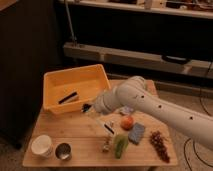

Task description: Place brush in metal cup

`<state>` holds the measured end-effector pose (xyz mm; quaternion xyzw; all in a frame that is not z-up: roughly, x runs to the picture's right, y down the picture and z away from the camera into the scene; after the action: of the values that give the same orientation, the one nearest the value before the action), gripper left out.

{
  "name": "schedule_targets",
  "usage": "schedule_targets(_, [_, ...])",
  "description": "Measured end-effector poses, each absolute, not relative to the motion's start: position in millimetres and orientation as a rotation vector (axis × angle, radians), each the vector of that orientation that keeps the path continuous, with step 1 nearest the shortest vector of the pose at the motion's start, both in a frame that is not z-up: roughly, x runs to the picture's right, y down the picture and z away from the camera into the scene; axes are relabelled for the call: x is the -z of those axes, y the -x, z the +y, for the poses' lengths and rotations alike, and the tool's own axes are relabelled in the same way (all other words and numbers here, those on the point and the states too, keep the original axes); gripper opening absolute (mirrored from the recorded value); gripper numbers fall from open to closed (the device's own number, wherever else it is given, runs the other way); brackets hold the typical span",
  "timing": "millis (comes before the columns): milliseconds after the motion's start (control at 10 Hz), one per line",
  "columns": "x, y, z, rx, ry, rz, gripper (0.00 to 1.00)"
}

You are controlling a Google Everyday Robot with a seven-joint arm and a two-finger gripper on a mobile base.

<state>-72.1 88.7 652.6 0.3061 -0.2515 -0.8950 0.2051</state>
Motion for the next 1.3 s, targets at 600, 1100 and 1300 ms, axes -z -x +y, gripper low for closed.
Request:
schedule_targets(600, [-669.1, 99.4, 56.3, 2.797, -1.068, -0.716, 0.00])
schedule_targets(1100, [-669.0, 102.0, 70.9, 2.958, -1.174, -0.987, 0.00])
schedule_targets(1300, [-660.6, 111.1, 93.9, 2.966, -1.281, -0.969, 0.00])
